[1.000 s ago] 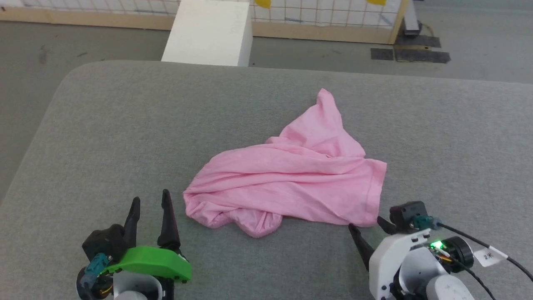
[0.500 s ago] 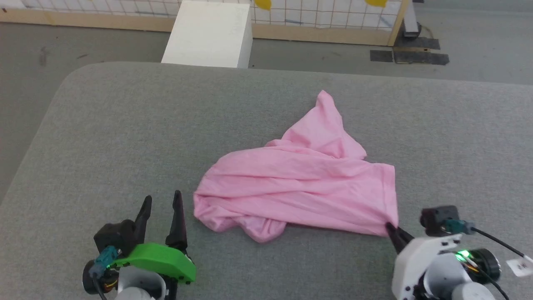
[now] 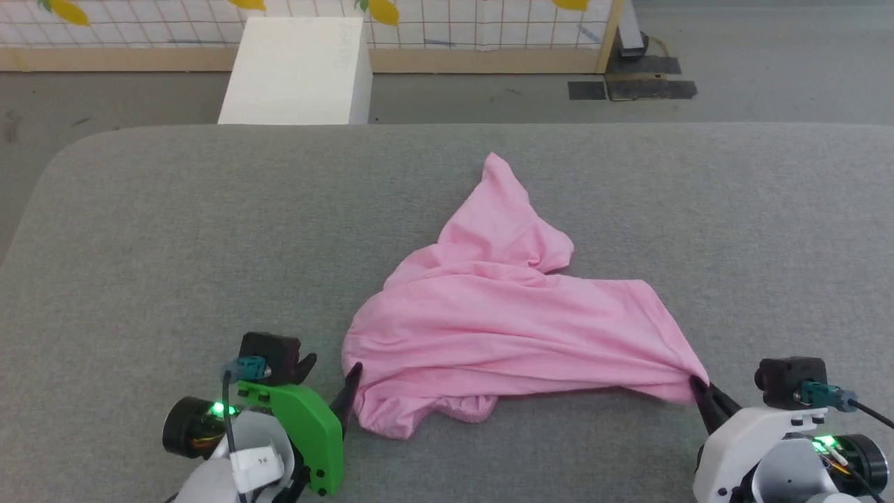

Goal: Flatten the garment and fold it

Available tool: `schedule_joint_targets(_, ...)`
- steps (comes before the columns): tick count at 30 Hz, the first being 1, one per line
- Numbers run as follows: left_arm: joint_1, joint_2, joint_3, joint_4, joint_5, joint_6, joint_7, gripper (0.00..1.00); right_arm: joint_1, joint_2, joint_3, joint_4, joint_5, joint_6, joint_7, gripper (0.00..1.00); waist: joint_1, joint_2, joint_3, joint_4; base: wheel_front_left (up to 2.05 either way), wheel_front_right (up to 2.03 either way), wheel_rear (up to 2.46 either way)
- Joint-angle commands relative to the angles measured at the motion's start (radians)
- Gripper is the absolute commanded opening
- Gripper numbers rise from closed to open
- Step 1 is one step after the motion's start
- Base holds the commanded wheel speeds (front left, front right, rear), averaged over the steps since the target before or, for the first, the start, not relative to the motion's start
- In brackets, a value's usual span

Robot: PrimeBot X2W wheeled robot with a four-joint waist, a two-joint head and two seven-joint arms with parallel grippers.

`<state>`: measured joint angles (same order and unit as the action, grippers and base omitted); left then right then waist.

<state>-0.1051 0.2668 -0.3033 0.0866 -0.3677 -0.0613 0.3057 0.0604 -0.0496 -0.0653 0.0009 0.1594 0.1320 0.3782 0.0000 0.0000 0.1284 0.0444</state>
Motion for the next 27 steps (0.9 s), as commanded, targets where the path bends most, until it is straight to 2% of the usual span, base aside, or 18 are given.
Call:
schedule_joint_targets(1,-0.002,0.01,-0.002,-0.014,-0.023,-0.006,0.026,1.0,-0.002,-0.001,0.002,-0.008,0.006,-0.001,0.0,0.0,0.0,0.0,0.01,-0.015,0.0,0.0,0.0)
schedule_joint_targets(6,0.026,0.028,-0.019,-0.058,-0.076,-0.023,0.122,1.0,-0.007,-0.001,0.013,-0.005,0.012,-0.001,-0.004,0.0,0.0,0.0,0.019,-0.034,0.0,0.0,0.0)
schedule_joint_targets(7,0.043,0.036,-0.024,-0.065,-0.103,-0.024,0.174,1.0,-0.009,-0.001,0.021,-0.001,0.013,-0.001,-0.006,0.0,0.0,0.0,0.021,-0.045,0.0,0.0,0.0)
schedule_joint_targets(11,0.044,0.034,-0.014,-0.055,-0.1,0.013,0.195,1.0,-0.011,-0.001,0.025,0.001,0.015,-0.001,-0.009,0.0,0.0,0.0,0.022,-0.054,0.0,0.0,0.0)
schedule_joint_targets(12,0.041,0.031,-0.011,-0.054,-0.101,0.017,0.191,0.67,-0.011,-0.001,0.026,0.002,0.015,-0.001,-0.01,0.0,0.0,0.0,0.022,-0.056,0.0,0.0,0.0)
schedule_joint_targets(13,0.037,0.028,-0.008,-0.053,-0.101,0.021,0.182,0.3,-0.012,-0.001,0.028,0.003,0.016,-0.001,-0.011,0.0,0.0,0.0,0.02,-0.057,0.0,0.0,0.0)
schedule_joint_targets(14,0.034,0.025,-0.007,-0.052,-0.1,0.022,0.175,0.06,-0.012,-0.001,0.03,0.004,0.017,-0.001,-0.012,0.0,0.0,0.0,0.018,-0.058,0.0,0.0,0.0)
schedule_joint_targets(15,0.029,0.023,-0.007,-0.049,-0.098,0.022,0.165,0.0,-0.012,-0.001,0.032,0.005,0.017,-0.001,-0.013,0.0,0.0,0.0,0.016,-0.059,0.0,0.0,0.0)
schedule_joint_targets(21,-0.019,-0.007,-0.001,-0.056,-0.103,0.002,0.051,0.0,-0.034,-0.001,0.034,-0.024,0.026,-0.001,-0.037,0.0,0.0,0.0,-0.002,-0.056,0.0,0.0,0.0)
schedule_joint_targets(27,-0.121,0.014,0.008,-0.114,-0.152,-0.035,0.065,0.0,-0.154,-0.016,0.045,-0.13,-0.037,-0.001,0.032,0.0,0.0,0.0,0.006,-0.059,0.0,0.0,0.0)
